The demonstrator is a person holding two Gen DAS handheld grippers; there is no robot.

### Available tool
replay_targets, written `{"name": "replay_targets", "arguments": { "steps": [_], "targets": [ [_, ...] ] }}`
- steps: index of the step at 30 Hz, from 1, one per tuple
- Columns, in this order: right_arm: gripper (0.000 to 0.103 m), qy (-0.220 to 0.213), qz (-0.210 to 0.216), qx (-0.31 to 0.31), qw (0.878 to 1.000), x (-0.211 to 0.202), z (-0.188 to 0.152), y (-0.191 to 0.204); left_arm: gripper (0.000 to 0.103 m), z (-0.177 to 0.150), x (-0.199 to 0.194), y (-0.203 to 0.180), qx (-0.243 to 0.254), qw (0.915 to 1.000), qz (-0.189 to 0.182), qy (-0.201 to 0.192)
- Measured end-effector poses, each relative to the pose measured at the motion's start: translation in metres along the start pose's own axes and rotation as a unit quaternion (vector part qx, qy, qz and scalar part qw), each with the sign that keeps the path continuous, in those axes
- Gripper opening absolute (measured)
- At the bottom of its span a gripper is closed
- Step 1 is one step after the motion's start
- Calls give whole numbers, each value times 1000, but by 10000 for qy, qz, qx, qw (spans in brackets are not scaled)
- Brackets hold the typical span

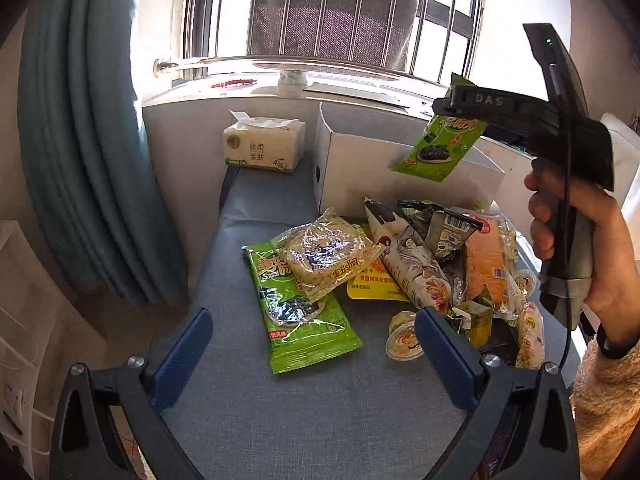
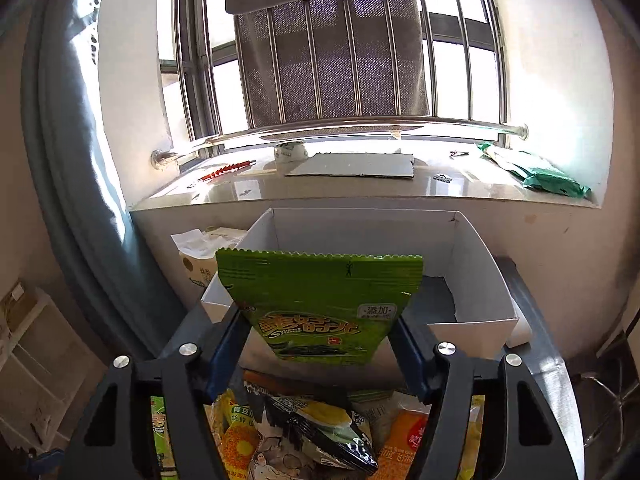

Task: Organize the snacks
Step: 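Grasp the green seaweed pack with the right tool while the left tool grasps the round yellow cracker bag, then lower both held packs into the white box and open both tools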

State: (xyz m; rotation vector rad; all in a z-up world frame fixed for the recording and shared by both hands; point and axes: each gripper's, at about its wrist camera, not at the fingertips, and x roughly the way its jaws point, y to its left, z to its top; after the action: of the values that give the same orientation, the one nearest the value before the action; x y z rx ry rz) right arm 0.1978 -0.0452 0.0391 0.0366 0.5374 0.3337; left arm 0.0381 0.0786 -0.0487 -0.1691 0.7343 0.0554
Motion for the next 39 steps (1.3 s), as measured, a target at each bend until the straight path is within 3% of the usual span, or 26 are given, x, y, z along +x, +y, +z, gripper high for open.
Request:
{"name": "replay_targets", "arguments": {
  "steps": [5,10,15,17,19,20,25,28,32,35,39],
  "targets": [
    [72,-431,416,60,9982,-66,12,-28,103,29,58,0,-59,9977,-272,619],
    [72,-556,422,202,9974,-111,-5,-57,102,51,112,5,-807,9874,-419,1294],
    [72,-459,432,290,9976,-128,-30,-75,99,65,143,1,-1183,9802,77,1584],
    [72,-356,429,240,9982,-129,-38,-78,93,63,155,3,-1258,9750,265,1811],
    [72,-277,496,245,9981,-129,-44,-81,89,62,157,1,-1284,9759,265,1744],
    [72,-223,510,248,9981,-129,-48,-83,77,63,156,0,-1246,9776,210,1685],
    [72,-68,615,371,9974,-126,-55,-95,76,58,140,-2,-1185,9829,120,1404],
    [72,-89,638,372,9972,-125,-52,-101,76,60,110,-5,-1048,9903,100,903],
    [72,45,795,487,9956,-98,-23,-110,76,98,65,-20,-641,9971,-368,177],
    [72,299,903,562,9939,-61,11,-116,76,143,58,-39,-278,9978,-574,-173],
    [72,944,815,675,9899,10,55,-124,76,205,89,-62,106,9982,-581,-89]
  ]
}}
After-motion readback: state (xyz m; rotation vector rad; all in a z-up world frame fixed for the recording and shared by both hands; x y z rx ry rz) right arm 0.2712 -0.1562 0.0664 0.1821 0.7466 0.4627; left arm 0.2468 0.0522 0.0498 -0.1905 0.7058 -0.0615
